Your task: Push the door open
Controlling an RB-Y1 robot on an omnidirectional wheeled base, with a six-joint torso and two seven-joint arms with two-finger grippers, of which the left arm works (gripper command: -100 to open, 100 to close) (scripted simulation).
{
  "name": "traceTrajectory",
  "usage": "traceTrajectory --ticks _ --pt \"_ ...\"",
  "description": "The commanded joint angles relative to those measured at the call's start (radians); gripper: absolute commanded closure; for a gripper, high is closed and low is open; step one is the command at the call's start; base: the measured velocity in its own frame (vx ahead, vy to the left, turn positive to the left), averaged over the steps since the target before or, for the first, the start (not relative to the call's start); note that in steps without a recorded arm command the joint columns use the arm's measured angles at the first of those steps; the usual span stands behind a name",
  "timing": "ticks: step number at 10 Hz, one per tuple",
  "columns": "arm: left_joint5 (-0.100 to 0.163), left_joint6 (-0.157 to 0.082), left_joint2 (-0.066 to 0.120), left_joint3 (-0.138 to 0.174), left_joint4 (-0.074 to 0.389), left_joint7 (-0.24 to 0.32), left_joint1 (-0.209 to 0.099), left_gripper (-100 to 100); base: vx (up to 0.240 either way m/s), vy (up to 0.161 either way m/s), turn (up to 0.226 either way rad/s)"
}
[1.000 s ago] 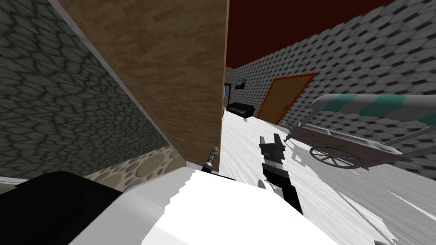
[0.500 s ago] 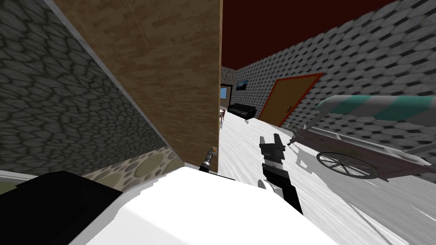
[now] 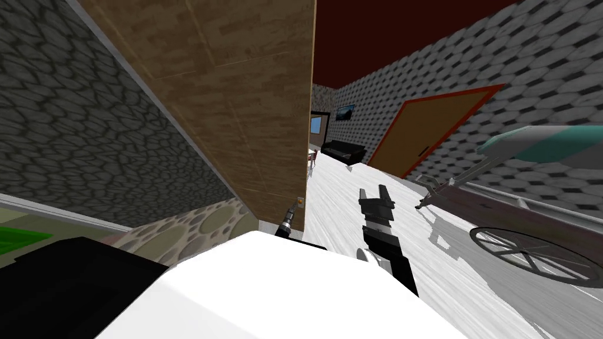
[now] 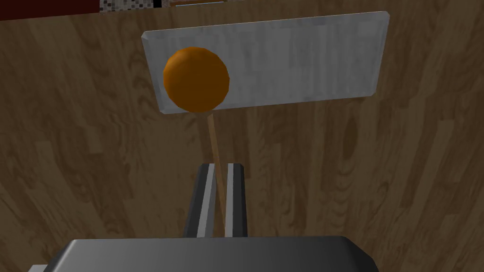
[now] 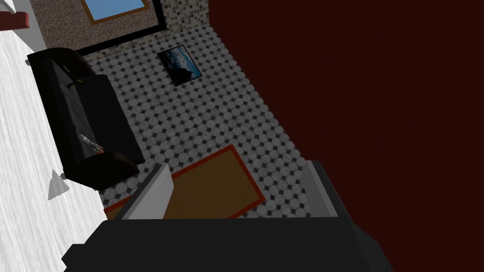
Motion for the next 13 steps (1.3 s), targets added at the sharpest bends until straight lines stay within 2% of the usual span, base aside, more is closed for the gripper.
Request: traceTrajectory --ticks 1,2,3,8,12,13 --pt "0.012 -0.003 0.009 -0.043 0.020 0.001 -0.017 -100 -0.089 0.055 0.280" --pt "0.012 -0.003 0.009 -0.043 0.020 0.001 -0.017 -100 -0.058 0.035 0.126" --pt "0.021 -0.005 0.010 -0.079 0.034 0.000 -0.031 -100 -0.049 0.025 0.207" --pt "0.047 -0.009 -0.001 -0.174 0.072 -0.004 -0.068 -100 -0.049 0.012 0.227" --pt "0.065 -0.012 -0.025 -0.245 0.100 -0.006 -0.096 -100 -0.056 0.021 0.190" --pt "0.073 -0.013 -0.040 -0.275 0.112 -0.007 -0.108 -100 -0.081 0.023 0.284"
